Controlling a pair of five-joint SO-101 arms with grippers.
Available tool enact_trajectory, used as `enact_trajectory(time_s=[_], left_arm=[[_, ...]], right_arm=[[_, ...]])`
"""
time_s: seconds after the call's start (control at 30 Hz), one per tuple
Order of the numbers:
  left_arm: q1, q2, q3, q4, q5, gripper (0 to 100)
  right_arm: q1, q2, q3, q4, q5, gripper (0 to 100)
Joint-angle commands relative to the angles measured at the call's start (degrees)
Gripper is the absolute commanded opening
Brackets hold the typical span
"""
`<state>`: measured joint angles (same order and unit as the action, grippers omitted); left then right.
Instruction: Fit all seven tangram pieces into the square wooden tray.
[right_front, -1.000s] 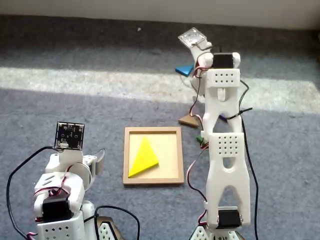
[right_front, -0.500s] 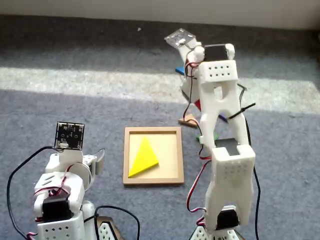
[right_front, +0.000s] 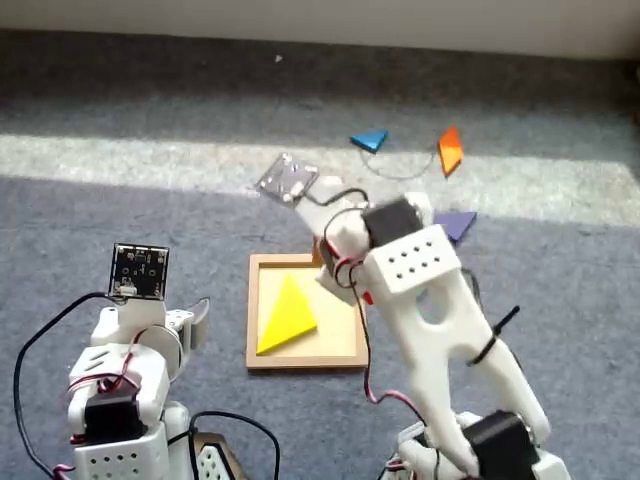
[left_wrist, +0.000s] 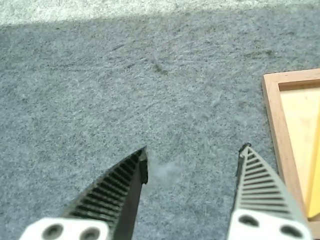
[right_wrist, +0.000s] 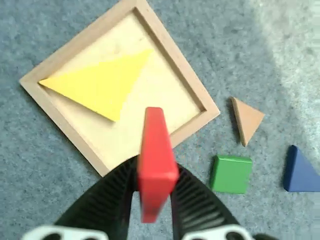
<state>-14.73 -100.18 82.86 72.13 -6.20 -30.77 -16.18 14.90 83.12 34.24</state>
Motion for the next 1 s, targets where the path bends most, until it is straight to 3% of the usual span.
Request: enact_trajectory(time_s=[0.0, 0.3, 0.47, 0.97], left_arm=[[-0.57, -0.57, -0.31, -0.79, 0.44, 29], [-0.66, -0.57, -0.31, -0.70, 0.44, 29], [-0.66, -0.57, -0.31, -0.70, 0.44, 29], [-0.66, -0.57, -0.31, -0.70, 0.35, 29]], right_arm=[[-4.09, -10.86, 16.75, -10.86, 0.44, 0.7], [-8.48, -11.12, 28.97, -20.18, 1.05, 0.7], [-9.27, -11.03, 31.60, -21.58, 5.36, 0.7], [-9.10, -10.15, 36.62, -24.13, 8.62, 0.7]])
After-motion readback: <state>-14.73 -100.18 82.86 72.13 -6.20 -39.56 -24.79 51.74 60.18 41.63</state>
